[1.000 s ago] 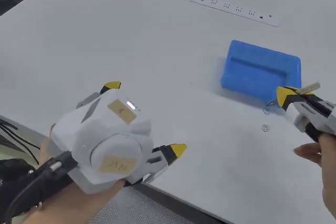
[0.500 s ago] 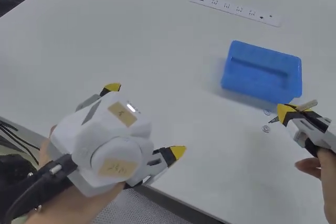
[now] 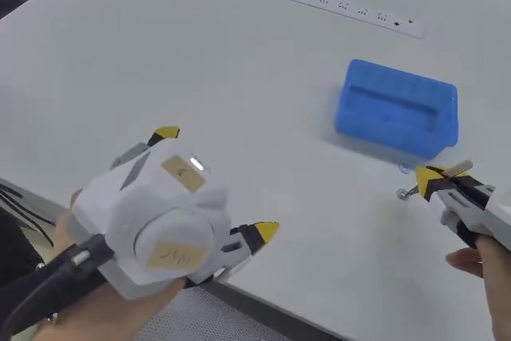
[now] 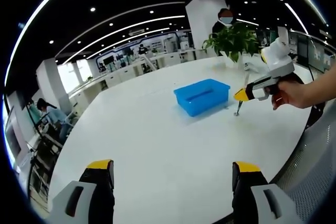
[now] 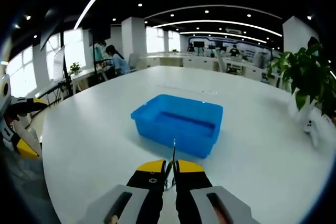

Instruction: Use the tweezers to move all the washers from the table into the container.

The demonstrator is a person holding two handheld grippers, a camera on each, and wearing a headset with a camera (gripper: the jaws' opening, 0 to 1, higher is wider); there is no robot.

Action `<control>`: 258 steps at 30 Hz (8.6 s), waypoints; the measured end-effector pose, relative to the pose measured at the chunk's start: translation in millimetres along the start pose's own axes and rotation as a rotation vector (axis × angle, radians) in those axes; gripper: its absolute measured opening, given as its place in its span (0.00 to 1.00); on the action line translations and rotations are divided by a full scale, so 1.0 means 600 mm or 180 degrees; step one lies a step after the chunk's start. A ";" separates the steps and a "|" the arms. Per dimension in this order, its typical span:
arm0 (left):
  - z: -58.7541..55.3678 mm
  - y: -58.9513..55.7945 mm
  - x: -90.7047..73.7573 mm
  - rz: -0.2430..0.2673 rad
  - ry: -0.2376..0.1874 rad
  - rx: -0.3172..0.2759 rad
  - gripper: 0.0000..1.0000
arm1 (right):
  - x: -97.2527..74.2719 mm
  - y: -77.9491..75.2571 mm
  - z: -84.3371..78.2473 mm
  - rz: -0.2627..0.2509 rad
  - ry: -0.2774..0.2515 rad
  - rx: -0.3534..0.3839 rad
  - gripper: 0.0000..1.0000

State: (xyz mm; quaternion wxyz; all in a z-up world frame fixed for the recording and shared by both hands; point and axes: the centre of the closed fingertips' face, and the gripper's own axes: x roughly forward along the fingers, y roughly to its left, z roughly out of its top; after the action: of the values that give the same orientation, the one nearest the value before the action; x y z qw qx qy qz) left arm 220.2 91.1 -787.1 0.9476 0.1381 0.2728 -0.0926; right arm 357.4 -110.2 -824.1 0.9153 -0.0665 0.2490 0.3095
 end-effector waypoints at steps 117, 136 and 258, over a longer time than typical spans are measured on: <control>0.023 0.028 -0.022 -0.0012 -0.0207 -0.0479 0.95 | 0.019 -0.014 0.054 -0.0032 0.0105 0.0041 0.04; 0.063 0.043 -0.048 0.0108 -0.0360 -0.0654 0.93 | 0.027 -0.015 0.042 -0.0093 0.0185 0.0278 0.04; 0.037 0.074 -0.126 0.0361 -0.0015 -0.0659 0.92 | 0.016 0.017 0.142 0.0486 0.0435 -0.0709 0.02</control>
State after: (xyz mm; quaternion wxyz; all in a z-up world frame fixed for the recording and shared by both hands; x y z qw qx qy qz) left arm 179.0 133.5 -718.9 0.9611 0.0545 0.2705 -0.0105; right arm 393.0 -73.2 -754.5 0.8570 -0.1694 0.2793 0.3987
